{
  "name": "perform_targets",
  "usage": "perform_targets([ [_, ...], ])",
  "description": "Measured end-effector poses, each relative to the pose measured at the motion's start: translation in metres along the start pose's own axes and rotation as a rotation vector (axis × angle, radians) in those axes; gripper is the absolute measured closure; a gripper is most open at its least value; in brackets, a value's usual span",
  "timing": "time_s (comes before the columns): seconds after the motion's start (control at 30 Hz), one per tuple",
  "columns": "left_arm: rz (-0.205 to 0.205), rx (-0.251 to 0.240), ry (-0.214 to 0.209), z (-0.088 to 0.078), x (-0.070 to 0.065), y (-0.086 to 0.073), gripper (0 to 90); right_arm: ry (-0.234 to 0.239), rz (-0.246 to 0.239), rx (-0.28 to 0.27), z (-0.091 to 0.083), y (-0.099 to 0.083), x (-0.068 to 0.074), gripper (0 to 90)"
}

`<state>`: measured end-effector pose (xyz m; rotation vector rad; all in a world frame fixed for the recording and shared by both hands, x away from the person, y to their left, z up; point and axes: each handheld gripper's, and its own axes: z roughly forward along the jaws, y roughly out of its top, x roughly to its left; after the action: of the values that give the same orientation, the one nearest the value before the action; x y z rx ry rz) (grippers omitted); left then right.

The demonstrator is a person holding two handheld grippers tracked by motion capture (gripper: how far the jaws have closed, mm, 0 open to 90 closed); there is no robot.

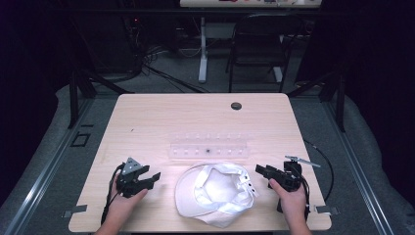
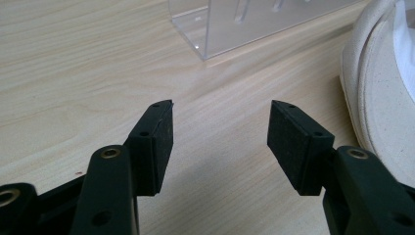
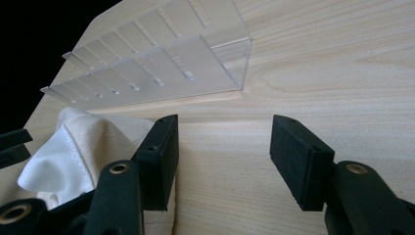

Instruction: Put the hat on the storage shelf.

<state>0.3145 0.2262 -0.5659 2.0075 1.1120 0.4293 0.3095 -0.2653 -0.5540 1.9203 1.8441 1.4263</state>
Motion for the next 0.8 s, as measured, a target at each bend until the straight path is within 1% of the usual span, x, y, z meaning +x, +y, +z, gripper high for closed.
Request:
perform_targets([
  [0.17,-0.001,-0.004,0.002,-0.0005,0.0004,0.0000,43.3,-0.005,0.002,0.000,0.0021,-0.0015,-0.0003,44.4],
  [0.23,-0.006,-0.002,0.008,-0.0010,0.0002,-0.0002,43.2,-0.003,-0.003,0.010,0.0022,-0.0015,-0.0004,44.1],
  [0.27,-0.007,-0.001,0.001,-0.0012,0.0006,-0.0002,43.3,-0.008,0.003,0.004,0.0031,-0.0021,0.0003,44.0],
  [0.33,-0.005,-0.007,0.004,-0.0011,0.0002,-0.0003,43.2,-0.006,-0.002,0.015,0.0037,-0.0027,0.0004,43.8],
  [0.47,-0.002,-0.008,0.002,-0.0018,0.0002,-0.0002,43.2,-0.002,-0.002,0.012,0.0046,-0.0038,0.0027,43.4],
  [0.5,-0.006,-0.010,0.003,-0.0019,0.0002,-0.0001,43.2,-0.006,-0.008,0.018,0.0048,-0.0043,0.0029,43.4],
  [0.53,-0.007,-0.012,0.003,-0.0021,0.0003,-0.0001,43.1,-0.002,0.000,0.016,0.0055,-0.0052,0.0039,43.4],
  [0.67,-0.008,-0.011,0.002,-0.0039,0.0010,0.0001,43.1,-0.001,-0.002,0.013,0.0056,-0.0057,0.0055,43.4],
  [0.77,-0.010,-0.018,0.006,-0.0051,0.0015,-0.0001,43.1,-0.001,0.000,0.016,0.0052,-0.0043,0.0069,43.0],
  [0.8,-0.011,-0.019,0.006,-0.0055,0.0016,-0.0003,43.1,0.008,0.004,0.022,0.0047,-0.0026,0.0077,42.8],
])
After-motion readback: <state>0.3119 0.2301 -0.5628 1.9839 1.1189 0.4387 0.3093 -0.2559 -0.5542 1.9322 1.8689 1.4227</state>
